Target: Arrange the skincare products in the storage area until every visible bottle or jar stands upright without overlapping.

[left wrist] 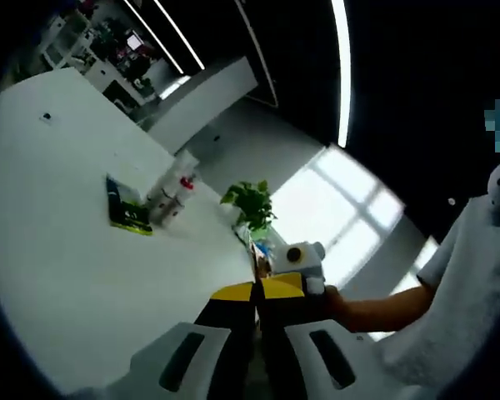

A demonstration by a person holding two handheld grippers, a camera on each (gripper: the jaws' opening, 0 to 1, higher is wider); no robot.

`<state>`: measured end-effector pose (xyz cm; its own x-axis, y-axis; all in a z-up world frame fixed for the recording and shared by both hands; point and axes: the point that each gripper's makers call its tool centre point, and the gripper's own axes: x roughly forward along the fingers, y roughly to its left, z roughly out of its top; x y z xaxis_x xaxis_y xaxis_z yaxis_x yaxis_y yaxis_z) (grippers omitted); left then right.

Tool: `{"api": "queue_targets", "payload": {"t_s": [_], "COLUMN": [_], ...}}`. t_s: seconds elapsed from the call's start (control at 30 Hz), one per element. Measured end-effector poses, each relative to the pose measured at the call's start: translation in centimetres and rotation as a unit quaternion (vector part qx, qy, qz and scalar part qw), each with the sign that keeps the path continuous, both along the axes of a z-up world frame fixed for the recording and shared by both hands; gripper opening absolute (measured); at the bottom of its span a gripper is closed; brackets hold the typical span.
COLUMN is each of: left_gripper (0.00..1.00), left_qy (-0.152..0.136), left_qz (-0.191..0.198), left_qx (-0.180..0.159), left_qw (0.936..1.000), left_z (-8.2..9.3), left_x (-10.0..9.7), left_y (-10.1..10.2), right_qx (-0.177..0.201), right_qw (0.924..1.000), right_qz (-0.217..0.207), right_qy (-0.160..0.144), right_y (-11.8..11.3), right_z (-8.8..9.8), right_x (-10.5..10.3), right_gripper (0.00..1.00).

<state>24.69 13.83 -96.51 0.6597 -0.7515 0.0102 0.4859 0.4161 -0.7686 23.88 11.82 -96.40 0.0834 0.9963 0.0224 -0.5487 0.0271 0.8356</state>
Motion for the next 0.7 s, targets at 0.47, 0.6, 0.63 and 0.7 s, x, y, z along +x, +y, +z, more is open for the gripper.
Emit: {"api": "queue_targets", "payload": {"t_s": [0.47, 0.6, 0.63, 0.7], "left_gripper": [0.00, 0.00, 0.00, 0.00], "left_qy": [0.022, 0.022, 0.026, 0.049], "left_qz": [-0.015, -0.021, -0.020, -0.019], "left_qx": [-0.038, -0.031, -0.031, -0.038], "left_qw": [0.9989, 0.9991, 0.9990, 0.9979], "left_z": [0.2, 0.2, 0.1, -0.3], "left_x": [0.0, -0.1, 0.0, 0.3], "left_y": [-0.4, -0.4, -0.4, -0.3], "right_qx": [-0.011, -0.014, -0.021, -0.056], "right_qw": [0.9999, 0.9998, 0.9996, 0.9957], "right_qz": [0.008, 0.012, 0.010, 0.002], "right_qy": [-0.009, -0.006, -0.015, -0.074], "right_y": [-0.4, -0.5, -0.4, -0.5], "right_z": [0.7, 0.5, 0.5, 0.2], "right_x": [0.4, 0.7, 0.7, 0.8], "right_gripper": [0.00, 0.00, 0.00, 0.03]}}
